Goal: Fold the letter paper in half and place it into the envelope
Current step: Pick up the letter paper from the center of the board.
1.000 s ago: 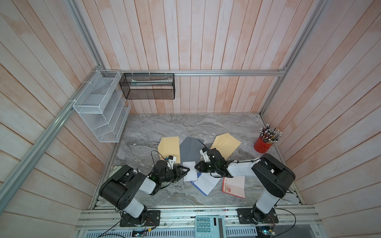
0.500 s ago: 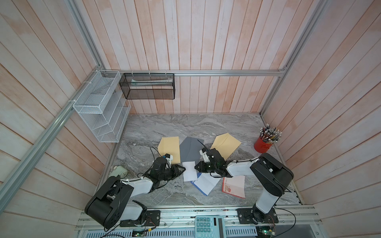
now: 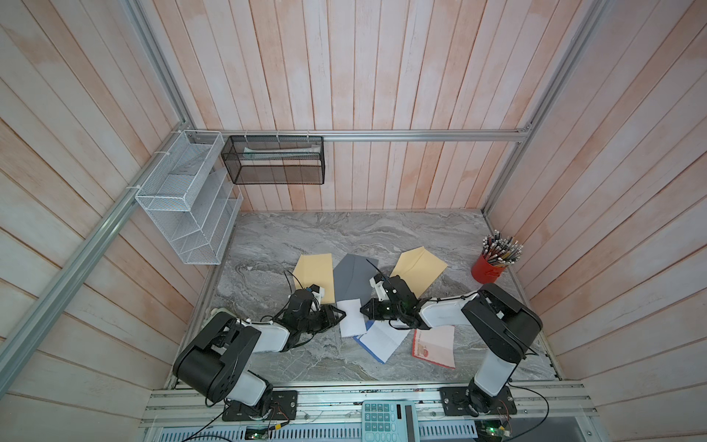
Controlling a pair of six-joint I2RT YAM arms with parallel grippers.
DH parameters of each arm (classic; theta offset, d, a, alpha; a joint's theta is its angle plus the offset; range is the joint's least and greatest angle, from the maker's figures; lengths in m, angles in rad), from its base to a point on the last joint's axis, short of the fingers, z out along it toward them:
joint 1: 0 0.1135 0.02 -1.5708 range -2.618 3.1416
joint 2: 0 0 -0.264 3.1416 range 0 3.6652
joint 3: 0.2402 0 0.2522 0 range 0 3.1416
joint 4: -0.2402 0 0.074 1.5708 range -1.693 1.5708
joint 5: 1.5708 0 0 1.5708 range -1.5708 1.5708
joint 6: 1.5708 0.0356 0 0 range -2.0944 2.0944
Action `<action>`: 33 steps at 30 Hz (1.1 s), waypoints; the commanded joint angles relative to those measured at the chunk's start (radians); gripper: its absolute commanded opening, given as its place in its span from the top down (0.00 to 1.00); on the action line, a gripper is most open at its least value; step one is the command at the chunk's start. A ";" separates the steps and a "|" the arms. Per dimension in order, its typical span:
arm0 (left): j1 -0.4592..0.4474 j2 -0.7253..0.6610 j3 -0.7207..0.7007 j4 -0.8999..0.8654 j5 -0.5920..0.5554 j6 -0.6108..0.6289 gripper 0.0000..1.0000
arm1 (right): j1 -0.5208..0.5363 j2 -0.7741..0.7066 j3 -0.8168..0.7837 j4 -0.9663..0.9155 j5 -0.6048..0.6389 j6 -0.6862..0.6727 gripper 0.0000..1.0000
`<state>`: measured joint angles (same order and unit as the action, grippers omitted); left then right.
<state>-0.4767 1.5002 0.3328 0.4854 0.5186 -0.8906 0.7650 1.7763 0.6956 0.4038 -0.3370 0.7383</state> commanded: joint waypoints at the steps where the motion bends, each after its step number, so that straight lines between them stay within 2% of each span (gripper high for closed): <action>1: 0.004 0.004 -0.011 0.029 0.024 0.004 0.59 | 0.006 0.043 -0.008 -0.022 0.003 0.008 0.88; 5: 0.004 -0.019 -0.017 0.059 0.043 -0.002 0.59 | 0.007 0.048 -0.006 -0.018 0.000 0.008 0.88; 8: 0.004 -0.035 -0.015 0.067 0.055 -0.004 0.63 | 0.005 0.045 -0.008 -0.017 0.001 0.007 0.88; 13: 0.004 -0.040 -0.011 0.076 0.063 -0.007 0.83 | 0.003 0.013 -0.011 -0.015 0.002 0.004 0.86; 16: 0.004 -0.039 -0.016 0.098 0.075 -0.011 1.00 | 0.000 -0.029 -0.006 -0.023 -0.002 -0.003 0.80; 18: 0.006 -0.047 -0.024 0.123 0.082 -0.019 1.00 | -0.004 -0.070 -0.001 -0.046 0.007 -0.011 0.76; 24: 0.059 -0.142 -0.063 0.217 0.146 -0.043 1.00 | -0.066 -0.238 -0.023 -0.085 -0.018 -0.044 0.53; 29: 0.113 -0.232 -0.069 0.323 0.284 -0.060 1.00 | -0.104 -0.374 -0.061 -0.056 -0.070 -0.076 0.38; 33: 0.129 -0.272 -0.063 0.375 0.355 -0.073 1.00 | -0.105 -0.423 -0.083 0.002 -0.123 -0.086 0.30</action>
<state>-0.3569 1.2480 0.2726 0.7792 0.7807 -0.9508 0.6601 1.3693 0.6338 0.3744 -0.4026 0.6777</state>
